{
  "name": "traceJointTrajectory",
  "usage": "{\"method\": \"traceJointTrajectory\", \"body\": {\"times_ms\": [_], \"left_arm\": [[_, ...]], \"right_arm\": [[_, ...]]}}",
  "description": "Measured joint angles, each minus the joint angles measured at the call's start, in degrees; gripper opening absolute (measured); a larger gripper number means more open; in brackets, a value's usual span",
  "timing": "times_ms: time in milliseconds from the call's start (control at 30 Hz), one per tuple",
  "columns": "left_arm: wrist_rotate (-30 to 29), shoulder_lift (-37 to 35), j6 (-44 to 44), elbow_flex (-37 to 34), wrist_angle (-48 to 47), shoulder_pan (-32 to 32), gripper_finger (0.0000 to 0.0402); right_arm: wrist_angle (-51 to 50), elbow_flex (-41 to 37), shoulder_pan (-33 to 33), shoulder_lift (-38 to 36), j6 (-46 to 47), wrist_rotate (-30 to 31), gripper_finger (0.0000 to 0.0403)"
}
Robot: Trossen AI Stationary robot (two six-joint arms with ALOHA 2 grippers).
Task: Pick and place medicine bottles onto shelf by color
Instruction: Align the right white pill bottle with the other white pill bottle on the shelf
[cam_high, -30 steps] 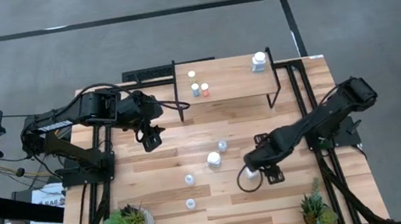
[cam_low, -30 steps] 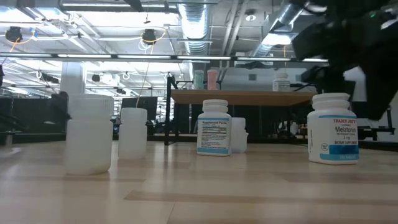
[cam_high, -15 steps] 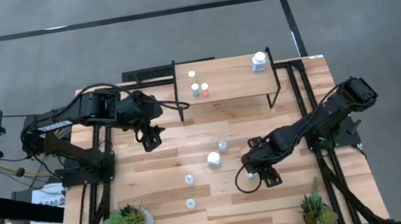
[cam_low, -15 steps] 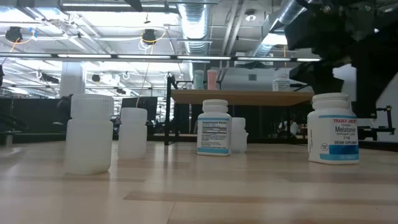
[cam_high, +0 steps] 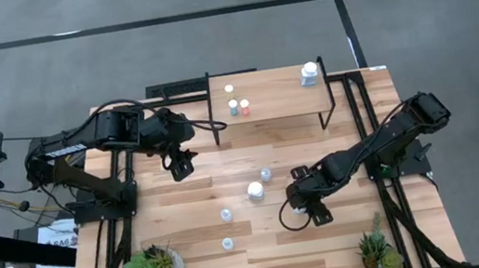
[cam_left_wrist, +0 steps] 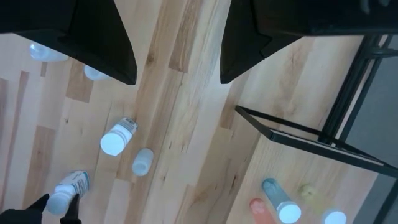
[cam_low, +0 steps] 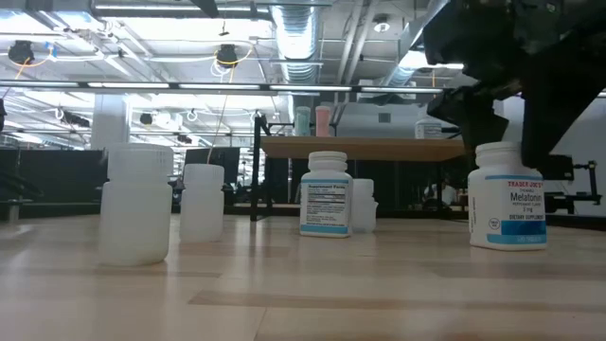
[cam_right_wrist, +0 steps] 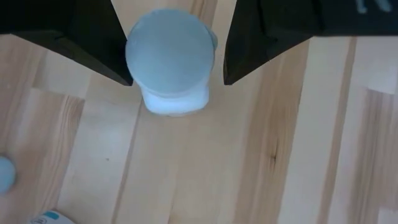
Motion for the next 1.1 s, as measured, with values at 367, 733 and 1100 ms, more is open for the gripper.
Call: {"method": "traceJointTrajectory", "body": {"times_ms": [367,733,1100], "left_arm": [[0.0,0.0,0.0,0.0,-0.1,0.0,0.0217],[0.0,0.0,0.3,-0.3,-0.1,0.0,0.0217],[0.0,0.0,1.7,-0.3,0.4,0.0,0.0217]], "right_arm": [[-2.7,1.3,-1.2,0.0,1.4,-0.5,0.0154],[-27.0,18.9,-13.9,-8.3,-8.8,-0.8,0.0163],[-33.1,27.1,-39.2,-15.6,-20.9,-0.2,0.0163]]}}
